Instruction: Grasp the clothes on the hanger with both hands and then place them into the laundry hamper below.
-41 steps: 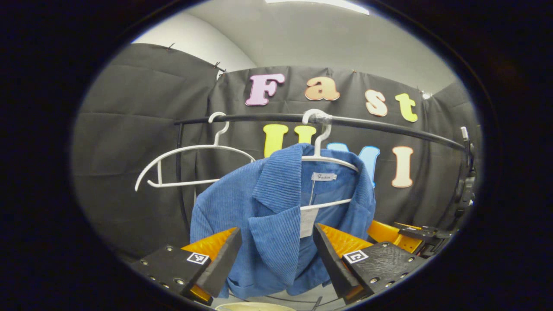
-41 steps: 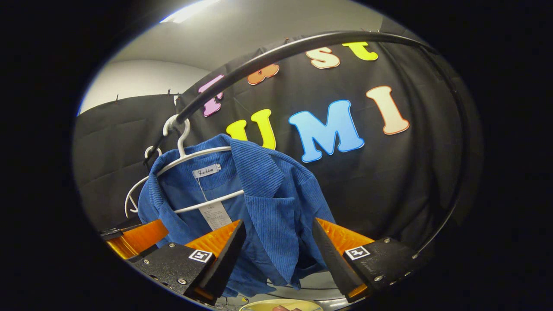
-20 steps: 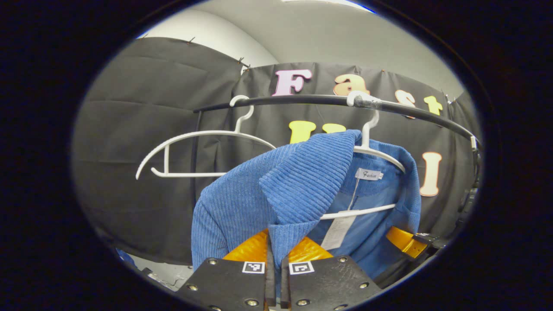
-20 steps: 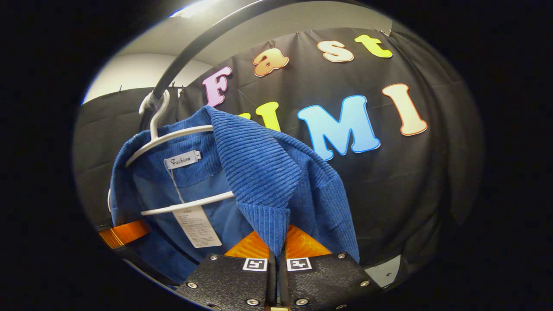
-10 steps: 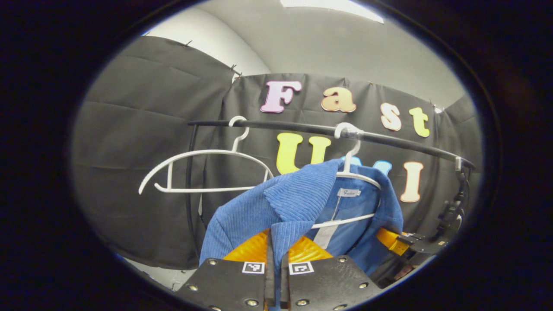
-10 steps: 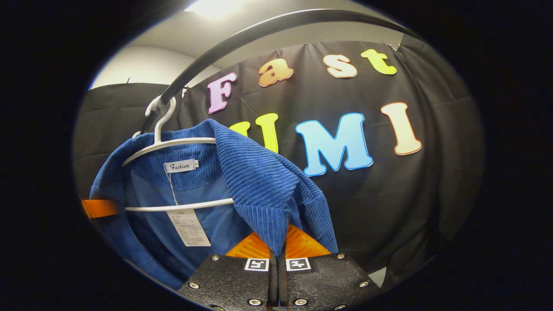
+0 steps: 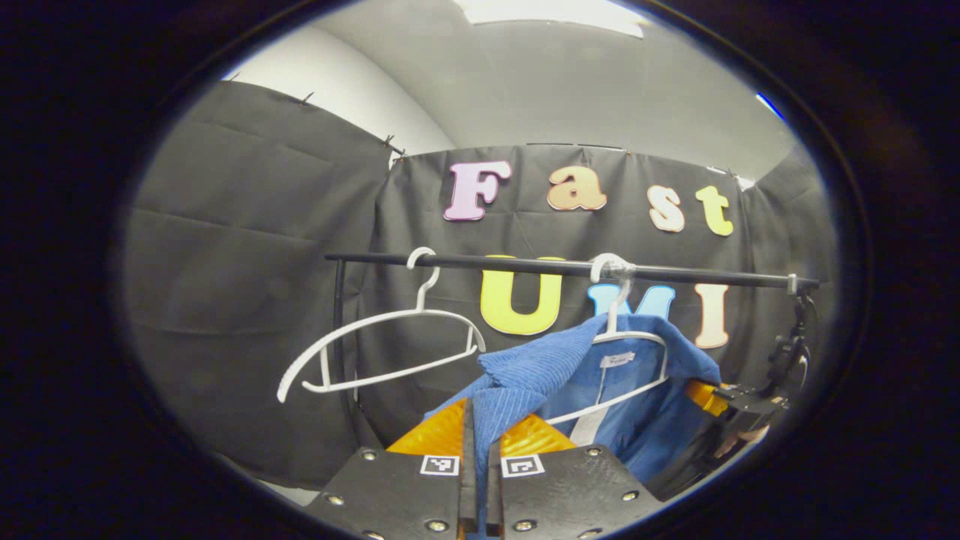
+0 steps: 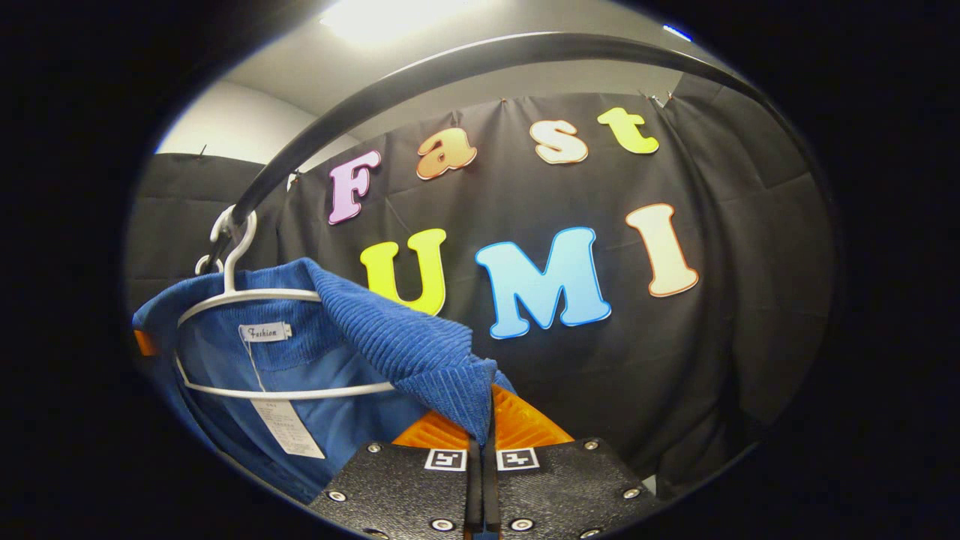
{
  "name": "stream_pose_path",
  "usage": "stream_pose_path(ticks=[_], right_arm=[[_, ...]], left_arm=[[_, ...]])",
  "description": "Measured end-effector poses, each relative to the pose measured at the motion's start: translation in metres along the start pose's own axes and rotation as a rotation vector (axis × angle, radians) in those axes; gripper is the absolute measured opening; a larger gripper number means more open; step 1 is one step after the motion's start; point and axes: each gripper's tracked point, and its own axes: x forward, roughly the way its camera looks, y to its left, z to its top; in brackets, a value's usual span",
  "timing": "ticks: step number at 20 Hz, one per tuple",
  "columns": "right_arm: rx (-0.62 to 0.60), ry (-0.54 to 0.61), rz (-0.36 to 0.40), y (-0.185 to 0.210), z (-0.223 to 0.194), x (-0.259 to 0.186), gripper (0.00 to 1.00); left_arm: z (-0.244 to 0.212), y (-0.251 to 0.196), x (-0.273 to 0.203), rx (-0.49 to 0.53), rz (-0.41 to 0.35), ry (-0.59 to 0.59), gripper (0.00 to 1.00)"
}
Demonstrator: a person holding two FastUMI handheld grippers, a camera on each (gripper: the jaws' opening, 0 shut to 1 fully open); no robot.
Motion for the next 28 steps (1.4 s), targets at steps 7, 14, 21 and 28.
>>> stream_pose_path(ticks=[7, 14, 21, 28], right_arm=[[-0.001, -0.135, -0.041, -0.016, 0.032, 0.015, 0.0], [-0.002, -0.184, -0.037, -0.015, 0.037, 0.028, 0.0], [-0.037, -0.246, -0.002, -0.003, 0.048, 0.038, 0.0], [0.003, -0.235, 0.018, 0.003, 0.044, 0.039, 0.0]], left_arm=[[0.019, 0.021, 0.016, 0.133, 0.03, -0.019, 0.06], [0.034, 0.032, 0.028, 0.297, -0.047, -0.002, 0.05], [0.054, 0.055, 0.045, 0.32, -0.102, 0.022, 0.05], [0.034, 0.067, 0.062, 0.398, -0.159, 0.091, 0.07]])
